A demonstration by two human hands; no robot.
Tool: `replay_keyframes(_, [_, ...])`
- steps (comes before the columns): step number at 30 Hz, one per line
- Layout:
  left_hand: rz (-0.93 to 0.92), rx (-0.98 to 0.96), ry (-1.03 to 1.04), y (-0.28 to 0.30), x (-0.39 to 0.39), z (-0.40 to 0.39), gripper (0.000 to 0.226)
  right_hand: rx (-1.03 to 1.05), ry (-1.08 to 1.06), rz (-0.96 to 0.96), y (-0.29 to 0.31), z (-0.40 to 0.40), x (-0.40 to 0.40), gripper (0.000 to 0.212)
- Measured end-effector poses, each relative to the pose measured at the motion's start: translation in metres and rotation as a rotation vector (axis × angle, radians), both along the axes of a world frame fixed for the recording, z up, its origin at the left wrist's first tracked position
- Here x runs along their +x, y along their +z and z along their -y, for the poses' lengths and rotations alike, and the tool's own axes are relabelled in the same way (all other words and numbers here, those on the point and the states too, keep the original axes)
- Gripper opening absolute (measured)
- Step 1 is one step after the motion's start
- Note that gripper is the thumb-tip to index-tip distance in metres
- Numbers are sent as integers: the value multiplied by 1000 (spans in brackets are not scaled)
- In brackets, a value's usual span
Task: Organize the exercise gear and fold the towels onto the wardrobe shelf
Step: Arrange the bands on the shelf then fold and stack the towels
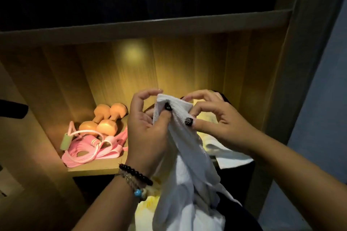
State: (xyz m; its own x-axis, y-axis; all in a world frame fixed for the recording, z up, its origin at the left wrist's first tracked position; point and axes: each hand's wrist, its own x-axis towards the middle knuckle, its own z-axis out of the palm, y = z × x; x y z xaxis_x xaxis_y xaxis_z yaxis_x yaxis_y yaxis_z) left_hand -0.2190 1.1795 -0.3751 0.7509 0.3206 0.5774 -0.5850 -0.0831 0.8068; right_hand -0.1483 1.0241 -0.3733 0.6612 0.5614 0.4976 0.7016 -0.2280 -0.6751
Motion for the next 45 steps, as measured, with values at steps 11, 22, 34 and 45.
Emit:
replay_keyframes(11, [275, 511, 93, 178, 65, -32, 14, 326, -67, 195, 148, -21, 38, 34])
replay_keyframes(22, [413, 295, 256, 357, 67, -15, 11, 381, -494, 604, 348, -27, 23, 40])
replay_keyframes(34, [423, 378, 513, 422, 15, -27, 12, 375, -202, 497, 392, -38, -36, 46])
replay_keyframes(45, [205, 152, 670, 371, 32, -83, 19, -14, -182, 129, 281, -13, -33, 22])
